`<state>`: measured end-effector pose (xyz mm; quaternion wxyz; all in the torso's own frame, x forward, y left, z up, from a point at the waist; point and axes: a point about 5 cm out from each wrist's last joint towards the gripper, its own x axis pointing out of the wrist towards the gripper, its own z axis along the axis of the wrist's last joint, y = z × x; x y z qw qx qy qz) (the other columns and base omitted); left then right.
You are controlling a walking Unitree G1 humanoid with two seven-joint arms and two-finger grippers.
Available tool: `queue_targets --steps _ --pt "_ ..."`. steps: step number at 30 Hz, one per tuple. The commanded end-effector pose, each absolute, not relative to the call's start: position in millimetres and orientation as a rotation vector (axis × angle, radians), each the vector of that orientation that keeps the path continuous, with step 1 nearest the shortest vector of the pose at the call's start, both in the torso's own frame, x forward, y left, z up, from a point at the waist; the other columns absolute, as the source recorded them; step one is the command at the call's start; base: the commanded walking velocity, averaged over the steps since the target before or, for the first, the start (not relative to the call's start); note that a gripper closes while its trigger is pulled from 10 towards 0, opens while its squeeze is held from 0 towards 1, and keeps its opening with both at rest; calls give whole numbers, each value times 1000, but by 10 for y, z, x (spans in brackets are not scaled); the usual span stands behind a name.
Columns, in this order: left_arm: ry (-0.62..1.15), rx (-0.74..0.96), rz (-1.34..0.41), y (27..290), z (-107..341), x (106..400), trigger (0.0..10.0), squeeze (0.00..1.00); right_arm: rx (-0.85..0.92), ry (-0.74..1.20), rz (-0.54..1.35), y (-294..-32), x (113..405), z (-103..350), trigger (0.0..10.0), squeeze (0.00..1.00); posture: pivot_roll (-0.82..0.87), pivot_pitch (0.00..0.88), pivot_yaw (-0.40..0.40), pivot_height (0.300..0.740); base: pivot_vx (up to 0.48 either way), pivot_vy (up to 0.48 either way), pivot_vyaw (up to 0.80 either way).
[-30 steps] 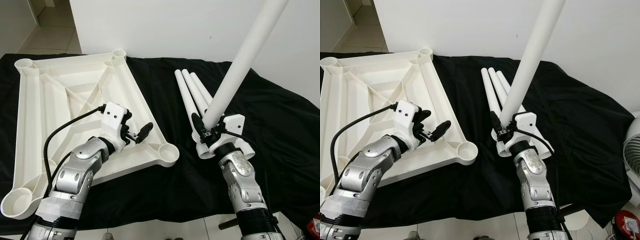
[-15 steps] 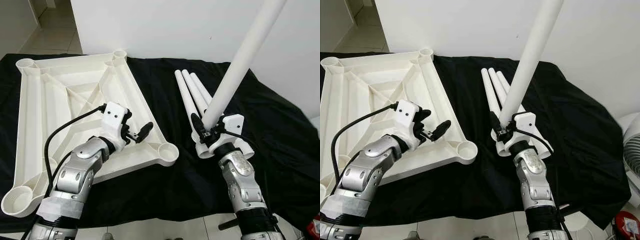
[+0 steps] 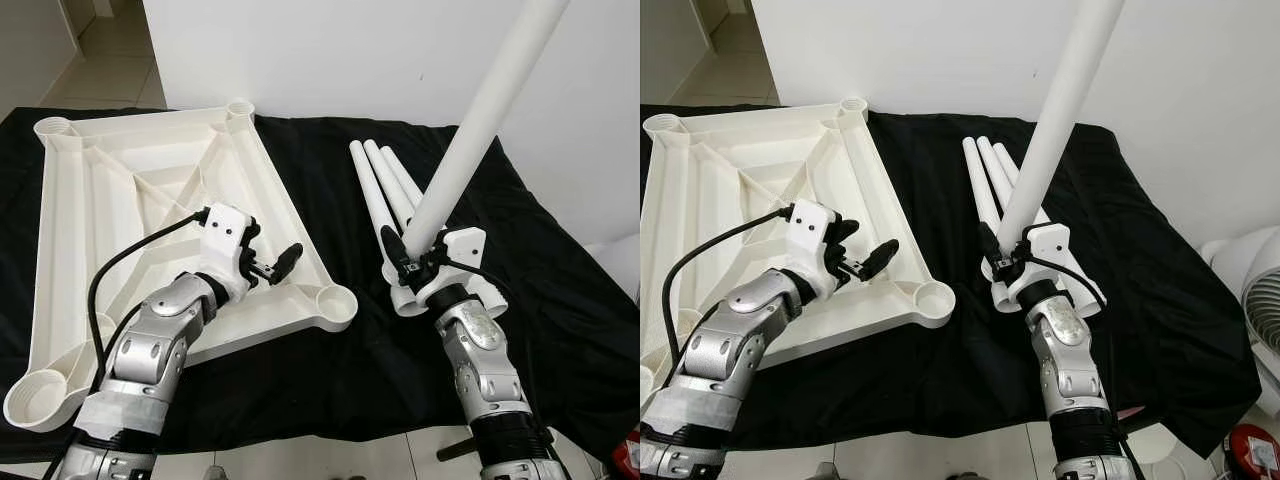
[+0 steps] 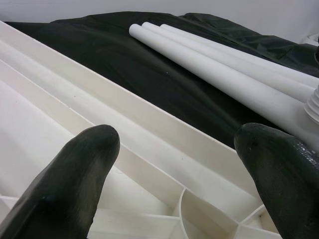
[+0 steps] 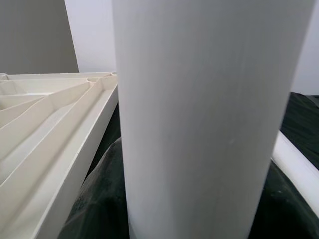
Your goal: Building children table
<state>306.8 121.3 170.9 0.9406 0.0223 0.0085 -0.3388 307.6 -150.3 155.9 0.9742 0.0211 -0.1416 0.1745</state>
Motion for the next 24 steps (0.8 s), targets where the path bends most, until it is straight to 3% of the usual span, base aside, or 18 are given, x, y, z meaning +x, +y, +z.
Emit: queue_targets --steps 1,19,24 --pt "8 65 -653 1213 1725 3096 10000 0 32 -304 360 -1499 3093 1584 10000 0 71 34 -55 740 0 300 0" --pt "12 71 -656 1221 1708 3087 10000 0 30 -300 378 -1462 3100 1557 10000 0 81 22 -54 740 0 300 0" --pt "5 80 -662 1212 1712 3087 10000 0 32 -300 379 -1456 3098 1547 10000 0 79 18 -50 740 0 0 0"
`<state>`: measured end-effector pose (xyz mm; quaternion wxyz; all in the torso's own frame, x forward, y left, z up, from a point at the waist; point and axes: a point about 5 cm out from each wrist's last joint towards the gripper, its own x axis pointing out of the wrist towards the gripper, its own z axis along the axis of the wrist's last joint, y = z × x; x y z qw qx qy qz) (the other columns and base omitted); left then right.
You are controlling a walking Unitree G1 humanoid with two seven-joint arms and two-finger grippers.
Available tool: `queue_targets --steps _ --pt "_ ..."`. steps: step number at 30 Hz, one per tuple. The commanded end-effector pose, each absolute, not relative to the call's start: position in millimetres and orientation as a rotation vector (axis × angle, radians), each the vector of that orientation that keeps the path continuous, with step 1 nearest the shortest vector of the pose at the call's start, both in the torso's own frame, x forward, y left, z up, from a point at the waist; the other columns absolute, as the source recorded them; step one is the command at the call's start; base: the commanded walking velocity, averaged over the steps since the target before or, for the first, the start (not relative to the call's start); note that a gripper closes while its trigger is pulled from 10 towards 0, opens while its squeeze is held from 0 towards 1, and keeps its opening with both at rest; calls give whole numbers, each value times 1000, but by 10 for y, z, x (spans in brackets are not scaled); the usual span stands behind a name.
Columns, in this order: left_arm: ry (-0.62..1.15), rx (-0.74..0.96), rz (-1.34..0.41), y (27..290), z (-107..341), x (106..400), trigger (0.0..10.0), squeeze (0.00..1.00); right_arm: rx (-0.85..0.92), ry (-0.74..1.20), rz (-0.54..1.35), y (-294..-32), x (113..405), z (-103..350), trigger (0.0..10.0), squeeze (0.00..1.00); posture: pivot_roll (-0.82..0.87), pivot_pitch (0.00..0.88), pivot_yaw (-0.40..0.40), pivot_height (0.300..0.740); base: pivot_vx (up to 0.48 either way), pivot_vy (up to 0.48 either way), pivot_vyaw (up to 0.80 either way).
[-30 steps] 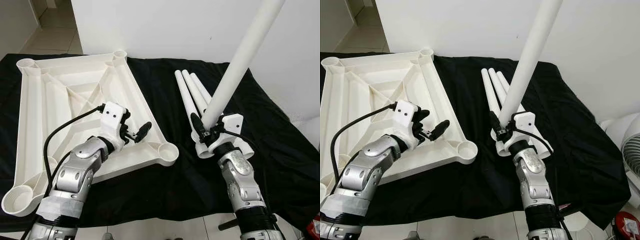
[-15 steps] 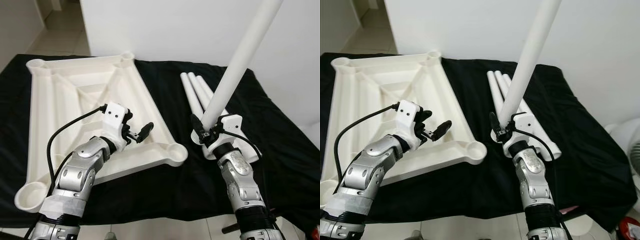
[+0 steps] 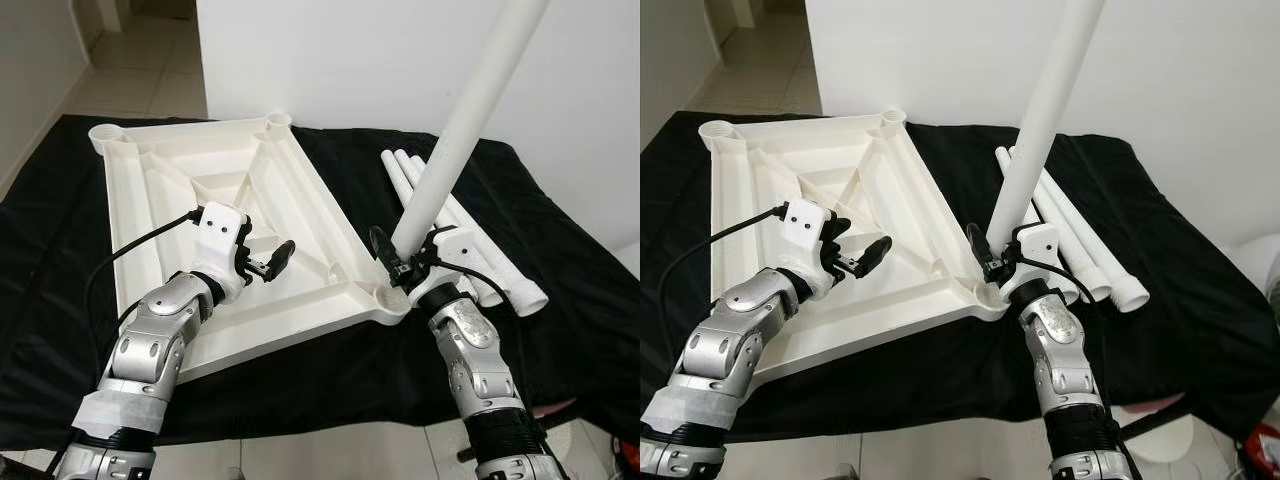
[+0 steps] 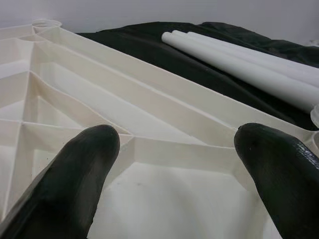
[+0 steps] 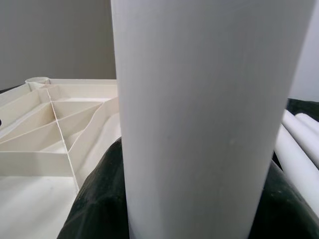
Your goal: Building children table
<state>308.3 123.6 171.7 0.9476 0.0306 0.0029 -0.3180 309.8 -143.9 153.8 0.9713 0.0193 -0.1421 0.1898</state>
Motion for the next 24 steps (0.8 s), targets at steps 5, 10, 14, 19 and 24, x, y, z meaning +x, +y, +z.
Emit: queue_targets --steps 5,10,14,19,24 --pt "-2 94 -675 1187 1716 3080 10000 0 33 -302 378 -1455 3096 1541 10000 0 77 14 -45 740 0 0 0" --pt "-8 103 -679 1183 1721 3082 10000 0 33 -303 377 -1454 3096 1538 10000 0 77 13 -44 740 0 0 0" --pt "-7 96 -682 1182 1725 3086 10000 0 34 -304 376 -1454 3099 1537 10000 0 78 9 -42 740 0 0 0" --pt "4 88 -680 1196 1720 3095 10000 0 36 -305 377 -1442 3106 1533 10000 0 84 8 -40 740 0 0 0" --pt "11 88 -675 1208 1716 3095 10000 0 38 -305 378 -1436 3103 1527 10000 0 86 9 -39 740 0 0 0"
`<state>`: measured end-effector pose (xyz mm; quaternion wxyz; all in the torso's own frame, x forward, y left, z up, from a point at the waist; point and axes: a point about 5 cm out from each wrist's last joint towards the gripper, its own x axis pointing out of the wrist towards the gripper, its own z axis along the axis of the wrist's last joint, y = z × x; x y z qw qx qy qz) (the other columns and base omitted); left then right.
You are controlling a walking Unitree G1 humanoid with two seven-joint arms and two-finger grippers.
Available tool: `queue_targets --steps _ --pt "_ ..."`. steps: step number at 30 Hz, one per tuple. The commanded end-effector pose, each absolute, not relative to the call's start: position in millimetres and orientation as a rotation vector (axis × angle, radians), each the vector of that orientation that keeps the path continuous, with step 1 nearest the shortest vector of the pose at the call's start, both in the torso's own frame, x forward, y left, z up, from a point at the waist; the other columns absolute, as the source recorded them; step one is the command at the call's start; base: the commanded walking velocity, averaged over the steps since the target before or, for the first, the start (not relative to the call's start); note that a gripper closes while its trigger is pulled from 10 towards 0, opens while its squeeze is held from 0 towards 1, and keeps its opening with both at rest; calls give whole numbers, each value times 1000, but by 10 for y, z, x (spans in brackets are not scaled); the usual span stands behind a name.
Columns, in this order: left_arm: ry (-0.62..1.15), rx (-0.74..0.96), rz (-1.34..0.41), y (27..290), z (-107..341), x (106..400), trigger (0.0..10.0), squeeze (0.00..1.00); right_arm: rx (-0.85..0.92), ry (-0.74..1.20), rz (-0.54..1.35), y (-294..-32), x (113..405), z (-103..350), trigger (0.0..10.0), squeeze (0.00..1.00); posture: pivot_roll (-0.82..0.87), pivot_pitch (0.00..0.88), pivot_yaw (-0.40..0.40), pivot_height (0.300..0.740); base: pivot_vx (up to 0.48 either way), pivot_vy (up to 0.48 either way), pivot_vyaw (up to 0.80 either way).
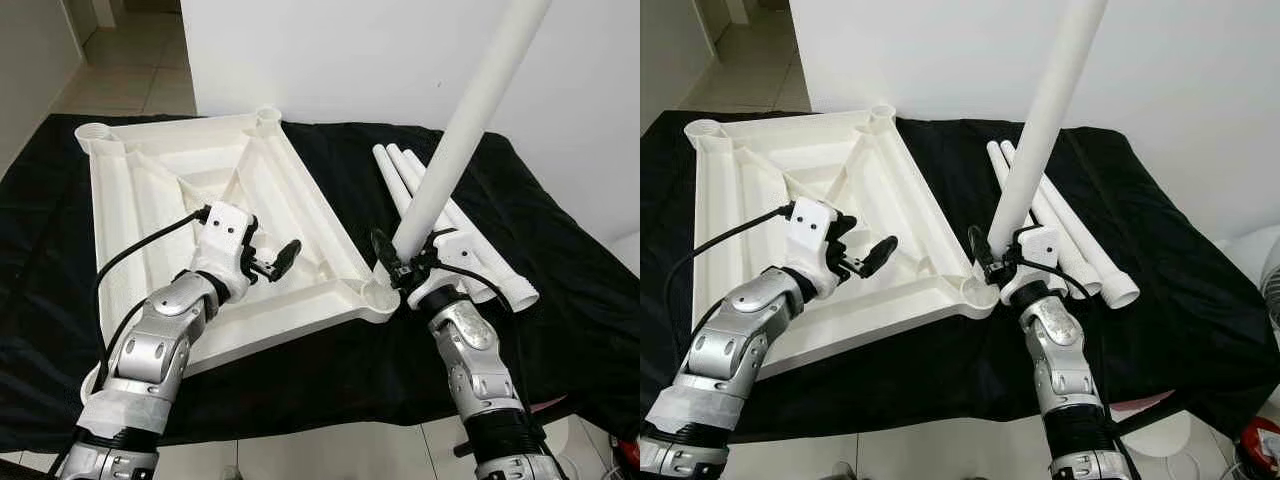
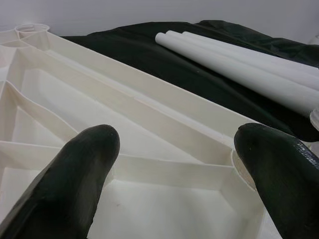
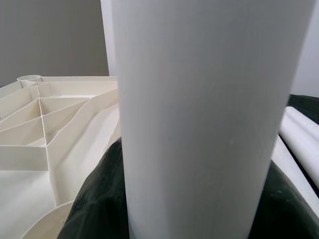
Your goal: Building children table
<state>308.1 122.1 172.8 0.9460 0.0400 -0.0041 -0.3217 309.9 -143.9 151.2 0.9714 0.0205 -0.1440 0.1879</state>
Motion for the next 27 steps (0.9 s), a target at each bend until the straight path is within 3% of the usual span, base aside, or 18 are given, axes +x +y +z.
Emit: queue_targets --steps 1,22,27 --pt "11 88 -675 1208 1716 3095 10000 0 38 -305 378 -1436 3103 1527 10000 0 86 9 -39 740 0 0 0" --pt "13 97 -672 1221 1717 3097 10000 0 41 -306 376 -1433 3106 1516 10000 0 89 11 -37 740 0 288 0" --pt "3 109 -671 1220 1723 3097 10000 0 42 -306 376 -1430 3109 1517 10000 0 89 11 -36 740 0 0 0"
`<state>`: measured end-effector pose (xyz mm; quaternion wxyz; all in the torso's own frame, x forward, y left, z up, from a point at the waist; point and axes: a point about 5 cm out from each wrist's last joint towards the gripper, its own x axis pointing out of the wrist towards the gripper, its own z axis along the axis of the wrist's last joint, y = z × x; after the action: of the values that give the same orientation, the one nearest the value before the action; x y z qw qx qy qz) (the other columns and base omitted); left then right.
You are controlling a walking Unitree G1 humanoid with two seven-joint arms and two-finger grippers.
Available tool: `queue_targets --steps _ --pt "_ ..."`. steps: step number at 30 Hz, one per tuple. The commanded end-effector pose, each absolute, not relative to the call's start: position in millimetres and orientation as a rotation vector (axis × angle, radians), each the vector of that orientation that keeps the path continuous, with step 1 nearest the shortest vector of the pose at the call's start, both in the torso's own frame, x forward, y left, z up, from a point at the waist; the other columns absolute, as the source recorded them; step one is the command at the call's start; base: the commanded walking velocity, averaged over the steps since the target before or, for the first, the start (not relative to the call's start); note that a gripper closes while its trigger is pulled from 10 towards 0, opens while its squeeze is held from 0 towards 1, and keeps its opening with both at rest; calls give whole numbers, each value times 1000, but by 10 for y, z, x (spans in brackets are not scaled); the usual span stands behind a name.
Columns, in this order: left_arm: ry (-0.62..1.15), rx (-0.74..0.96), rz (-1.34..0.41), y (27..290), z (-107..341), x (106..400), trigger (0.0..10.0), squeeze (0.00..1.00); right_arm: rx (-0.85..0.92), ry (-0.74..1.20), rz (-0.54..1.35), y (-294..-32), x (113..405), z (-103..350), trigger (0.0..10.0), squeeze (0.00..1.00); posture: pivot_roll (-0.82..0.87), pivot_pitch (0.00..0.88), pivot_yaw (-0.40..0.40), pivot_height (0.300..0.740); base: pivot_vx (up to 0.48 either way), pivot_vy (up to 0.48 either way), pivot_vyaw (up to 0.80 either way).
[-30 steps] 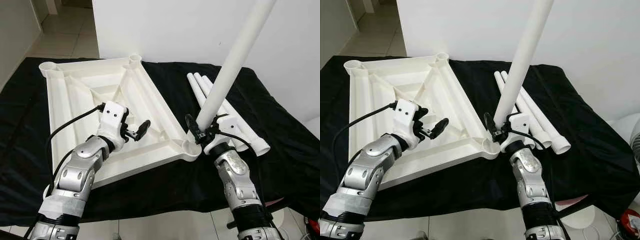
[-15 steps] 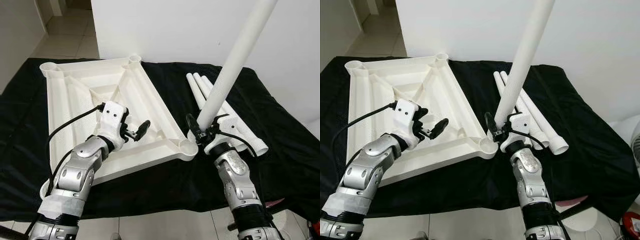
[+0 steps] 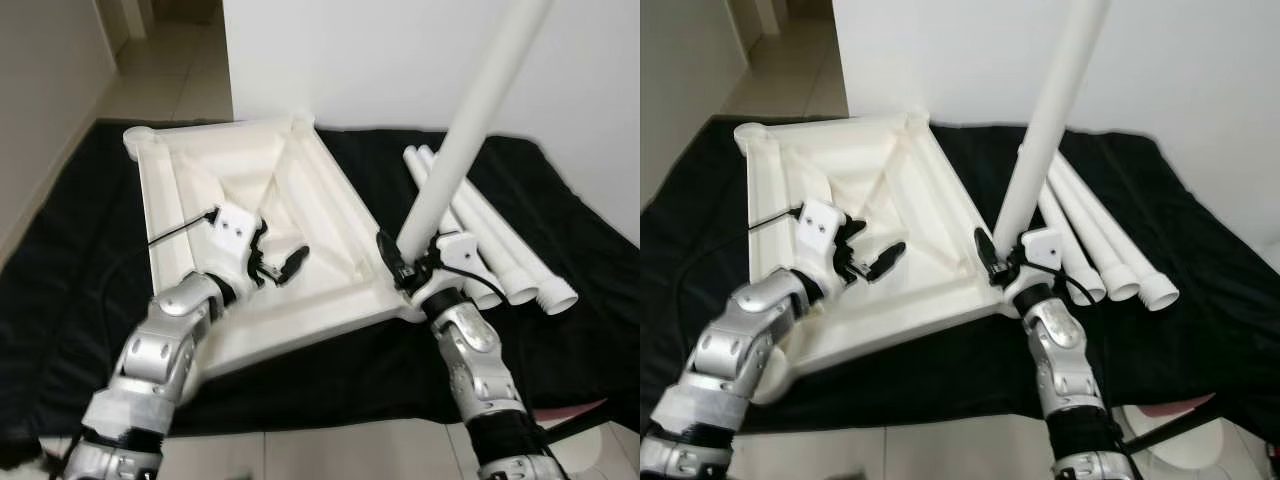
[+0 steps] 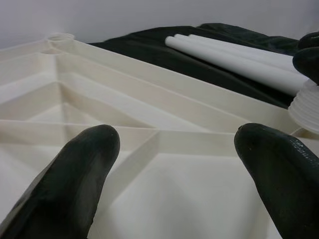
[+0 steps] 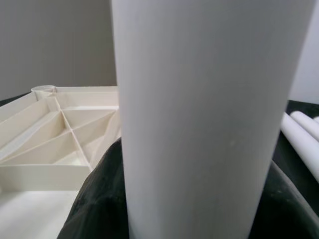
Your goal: Building children table
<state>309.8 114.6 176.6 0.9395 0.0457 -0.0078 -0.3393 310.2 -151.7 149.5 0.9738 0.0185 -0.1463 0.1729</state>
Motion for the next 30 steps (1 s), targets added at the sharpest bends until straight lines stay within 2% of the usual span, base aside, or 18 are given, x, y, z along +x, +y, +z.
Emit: queue_targets --steps 1,10,18,19,23,27,30 --pt "-4 115 -674 1215 1729 3092 10000 0 42 -306 376 -1429 3109 1517 10000 0 89 11 -36 740 0 0 0" --pt "-17 145 -684 1205 1733 3081 10000 0 43 -307 374 -1429 3110 1516 10000 0 91 17 -37 740 0 0 0" --pt "-58 190 -741 1096 1743 3093 10000 0 47 -307 370 -1422 3126 1529 10000 0 78 42 -52 740 0 0 0" --pt "-74 197 -781 1021 1745 3084 10000 0 34 -298 332 -1451 3153 1532 10000 0 64 50 -50 740 0 0 0" --pt "-80 200 -798 990 1745 3078 10000 0 25 -292 307 -1474 3168 1531 10000 0 64 50 -50 740 0 0 0" --pt "-96 215 -828 888 1752 3057 10000 0 -14 -258 195 -1615 3221 1500 10000 0 54 56 -42 740 0 0 0" --pt "-96 215 -828 888 1752 3057 10000 0 -14 -258 195 -1615 3221 1500 10000 0 54 56 -42 740 0 0 0"
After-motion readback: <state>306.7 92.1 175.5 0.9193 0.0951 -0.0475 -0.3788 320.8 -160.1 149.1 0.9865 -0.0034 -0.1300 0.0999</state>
